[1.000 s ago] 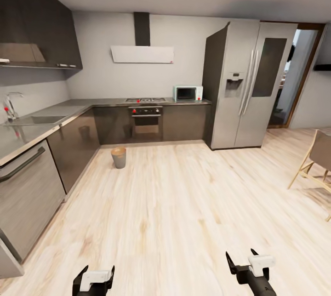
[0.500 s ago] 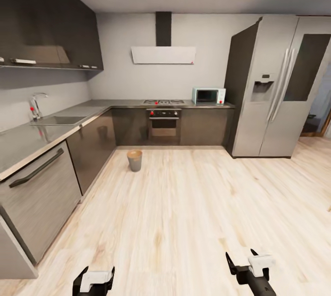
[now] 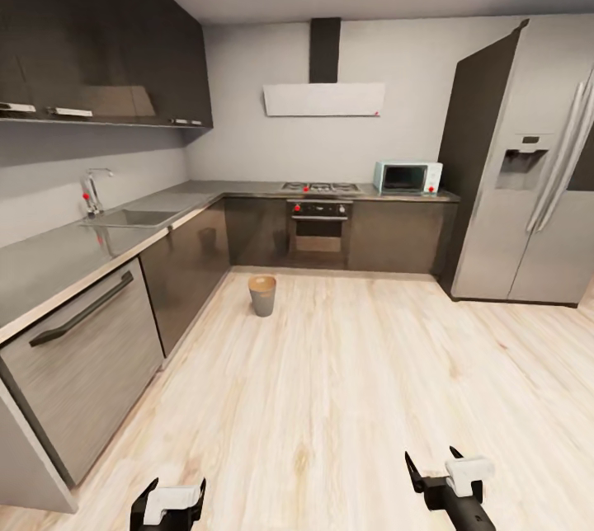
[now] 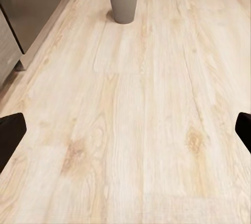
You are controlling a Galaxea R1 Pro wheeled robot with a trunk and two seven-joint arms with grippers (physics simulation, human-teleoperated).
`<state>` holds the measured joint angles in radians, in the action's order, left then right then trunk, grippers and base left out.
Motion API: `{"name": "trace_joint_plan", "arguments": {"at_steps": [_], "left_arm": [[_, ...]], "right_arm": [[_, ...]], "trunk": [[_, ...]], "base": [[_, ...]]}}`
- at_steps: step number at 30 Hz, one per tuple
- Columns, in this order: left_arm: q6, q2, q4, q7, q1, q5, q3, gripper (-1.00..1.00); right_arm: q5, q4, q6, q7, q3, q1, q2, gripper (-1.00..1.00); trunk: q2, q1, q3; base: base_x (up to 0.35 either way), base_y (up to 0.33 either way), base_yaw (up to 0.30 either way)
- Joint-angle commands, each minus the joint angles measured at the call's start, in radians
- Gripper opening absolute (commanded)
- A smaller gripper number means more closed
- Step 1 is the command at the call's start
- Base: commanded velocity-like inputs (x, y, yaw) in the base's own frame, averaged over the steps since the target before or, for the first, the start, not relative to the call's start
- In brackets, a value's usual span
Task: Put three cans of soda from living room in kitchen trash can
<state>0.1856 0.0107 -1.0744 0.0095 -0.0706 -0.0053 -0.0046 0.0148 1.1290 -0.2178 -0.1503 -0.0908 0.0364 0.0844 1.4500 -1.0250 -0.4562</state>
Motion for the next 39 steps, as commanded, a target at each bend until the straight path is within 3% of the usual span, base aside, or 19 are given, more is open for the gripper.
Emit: {"name": "trace_joint_plan", "arguments": {"at_steps": [1, 17, 39], "left_arm": [[0.000, 0.000, 0.000, 0.000, 0.000, 0.000, 0.000, 1.00], [0.000, 0.000, 0.001, 0.001, 0.000, -0.001, 0.000, 1.00], [0.001, 0.000, 0.001, 0.002, 0.000, -0.001, 0.000, 1.00]], "right_arm": [[0.000, 0.000, 0.000, 0.000, 0.000, 0.000, 0.000, 1.00], [0.002, -0.009, 0.000, -0.001, 0.002, 0.000, -0.002, 1.00], [0.002, -0.014, 0.000, -0.002, 0.003, 0.000, -0.004, 1.00]], "trunk": [[0.000, 0.000, 0.000], [0.000, 0.000, 0.000], [0.000, 0.000, 0.001]], "base": [[0.306, -0.139, 0.045], [0.289, -0.187, 0.026], [0.272, -0.216, 0.225]]}}
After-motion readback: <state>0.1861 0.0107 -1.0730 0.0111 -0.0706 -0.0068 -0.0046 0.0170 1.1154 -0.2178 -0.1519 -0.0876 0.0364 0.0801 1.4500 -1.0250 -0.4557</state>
